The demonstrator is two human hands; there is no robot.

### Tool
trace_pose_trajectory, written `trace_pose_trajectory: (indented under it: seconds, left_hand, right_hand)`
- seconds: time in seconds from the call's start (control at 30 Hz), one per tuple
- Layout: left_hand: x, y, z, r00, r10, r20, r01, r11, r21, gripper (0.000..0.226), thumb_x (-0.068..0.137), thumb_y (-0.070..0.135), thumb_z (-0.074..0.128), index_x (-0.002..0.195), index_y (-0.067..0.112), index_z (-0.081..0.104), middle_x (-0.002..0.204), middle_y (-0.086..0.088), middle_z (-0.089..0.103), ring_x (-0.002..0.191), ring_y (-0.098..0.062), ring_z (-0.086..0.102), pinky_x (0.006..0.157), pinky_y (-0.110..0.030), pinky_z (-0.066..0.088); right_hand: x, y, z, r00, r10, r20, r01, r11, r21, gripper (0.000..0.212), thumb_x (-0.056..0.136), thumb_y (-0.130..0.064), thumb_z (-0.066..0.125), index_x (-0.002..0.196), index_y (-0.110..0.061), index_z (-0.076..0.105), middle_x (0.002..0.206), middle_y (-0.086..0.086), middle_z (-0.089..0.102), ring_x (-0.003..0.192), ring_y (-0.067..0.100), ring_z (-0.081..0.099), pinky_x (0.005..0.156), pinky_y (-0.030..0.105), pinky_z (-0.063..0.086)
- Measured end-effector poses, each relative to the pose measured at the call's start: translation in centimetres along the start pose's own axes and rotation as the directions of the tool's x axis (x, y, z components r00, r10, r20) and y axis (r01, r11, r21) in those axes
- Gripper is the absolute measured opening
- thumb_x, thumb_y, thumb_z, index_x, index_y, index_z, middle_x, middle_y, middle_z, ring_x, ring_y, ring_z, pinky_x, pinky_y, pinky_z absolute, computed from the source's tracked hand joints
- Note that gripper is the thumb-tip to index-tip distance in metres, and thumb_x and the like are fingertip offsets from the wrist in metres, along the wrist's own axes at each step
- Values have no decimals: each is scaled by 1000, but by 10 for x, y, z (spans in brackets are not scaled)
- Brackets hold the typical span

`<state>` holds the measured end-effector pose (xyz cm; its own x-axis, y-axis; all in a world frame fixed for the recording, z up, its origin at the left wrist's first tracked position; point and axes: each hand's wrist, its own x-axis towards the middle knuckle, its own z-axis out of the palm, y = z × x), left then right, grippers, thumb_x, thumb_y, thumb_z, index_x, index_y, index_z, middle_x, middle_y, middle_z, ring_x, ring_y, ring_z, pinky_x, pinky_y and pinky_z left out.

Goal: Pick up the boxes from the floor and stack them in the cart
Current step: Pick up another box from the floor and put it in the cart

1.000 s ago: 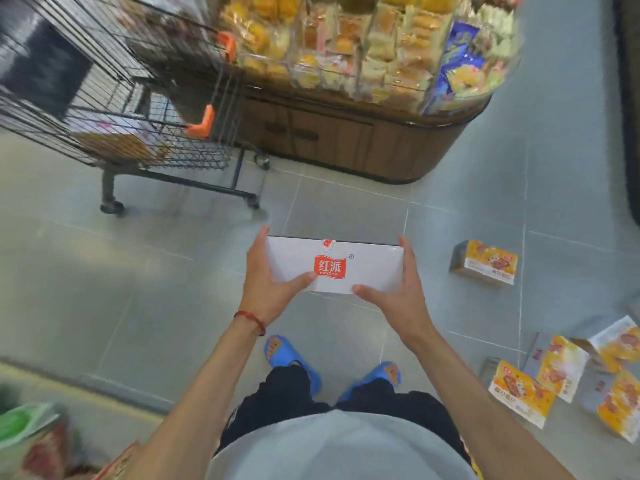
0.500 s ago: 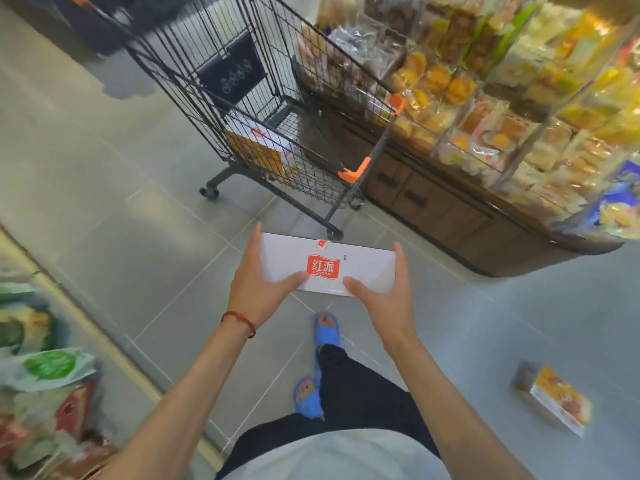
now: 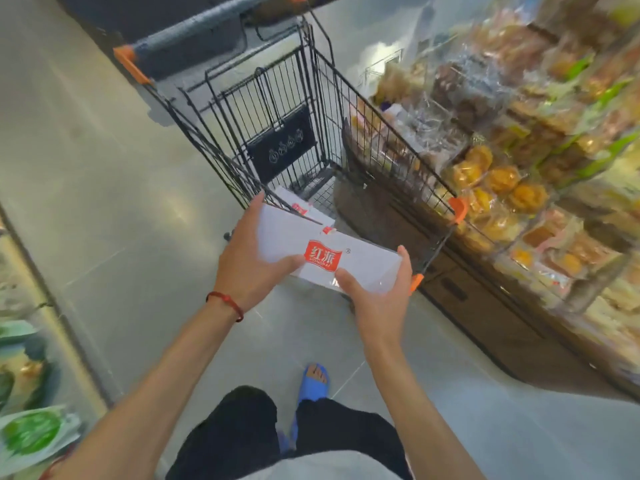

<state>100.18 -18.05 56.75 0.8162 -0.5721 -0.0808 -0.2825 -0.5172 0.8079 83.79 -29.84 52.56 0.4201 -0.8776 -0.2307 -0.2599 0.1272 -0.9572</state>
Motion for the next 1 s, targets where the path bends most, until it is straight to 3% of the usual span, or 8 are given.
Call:
trace_pose_trajectory:
  seconds: [0.13, 0.2, 0.27, 0.53, 0.67, 0.73, 0.87, 1.0]
  left_hand:
    - [71, 12, -6, 999, 47, 16, -47, 999, 13, 107, 71, 30, 87, 156, 28, 22, 158, 10, 34, 141, -9, 35, 110, -24, 28]
    - [106, 10, -9, 997, 69, 45, -69, 998, 7, 107, 72, 29, 86, 156, 29, 21, 158, 11, 33, 141, -8, 34, 108, -20, 27]
    - [142, 7, -10, 992, 97, 86, -97, 995, -1, 106, 71, 31, 86, 156, 31, 21, 157, 11, 34, 140, -9, 36, 110, -26, 31]
    - [263, 5, -7, 934, 150, 323, -165, 986, 21, 105, 67, 34, 87, 150, 37, 24, 148, 7, 42, 129, -19, 46, 107, -41, 43]
    - [306, 2, 12, 905, 132, 405, -166, 985, 50, 105, 68, 36, 87, 150, 37, 22, 152, 6, 38, 133, -23, 44, 109, -53, 42]
    - [326, -2, 26, 893, 108, 437, -150, 987, 63, 106, 68, 37, 87, 150, 38, 21, 155, 8, 36, 136, -23, 43, 111, -53, 40]
    - [360, -12, 59, 882, 47, 468, -99, 991, 87, 103, 68, 34, 87, 149, 41, 23, 152, 10, 39, 133, -21, 46, 110, -47, 41]
    - [387, -24, 91, 860, -32, 509, -18, 996, 92, 105, 70, 25, 88, 152, 32, 23, 156, 8, 35, 139, -19, 40, 112, -38, 36]
  right_hand:
    - [53, -28, 32, 997, -12, -77, 7, 997, -72, 98, 76, -21, 91, 156, -22, 33, 141, -5, 51, 119, -3, 47, 89, -12, 21]
    - [78, -35, 49, 994, -14, -112, 6, 997, -71, 100, 74, -27, 93, 154, -25, 33, 139, -7, 53, 126, 7, 50, 112, 13, 35]
    - [101, -39, 69, 988, -8, -154, -5, 996, -87, 102, 71, -32, 94, 153, -29, 32, 138, -10, 53, 128, 11, 53, 114, 37, 44]
    - [158, -42, 134, 929, 145, -342, -144, 989, 27, 102, 71, -33, 95, 147, -36, 27, 124, -18, 50, 115, 8, 56, 87, 13, 45]
    - [184, -42, 150, 884, 207, -419, -198, 978, 66, 102, 71, -29, 95, 148, -33, 28, 122, -17, 50, 111, 5, 56, 90, 17, 46]
    - [201, -39, 154, 865, 243, -439, -234, 969, 74, 104, 70, -29, 95, 150, -32, 28, 127, -15, 46, 113, 5, 52, 93, 16, 45]
    - [243, -24, 154, 852, 301, -427, -294, 952, 85, 102, 73, -25, 94, 149, -31, 27, 114, -27, 44, 100, -7, 51, 71, -1, 43]
    - [280, -5, 151, 844, 361, -397, -360, 929, 79, 103, 70, -25, 95, 147, -33, 27, 123, -19, 50, 109, 1, 56, 94, 17, 51]
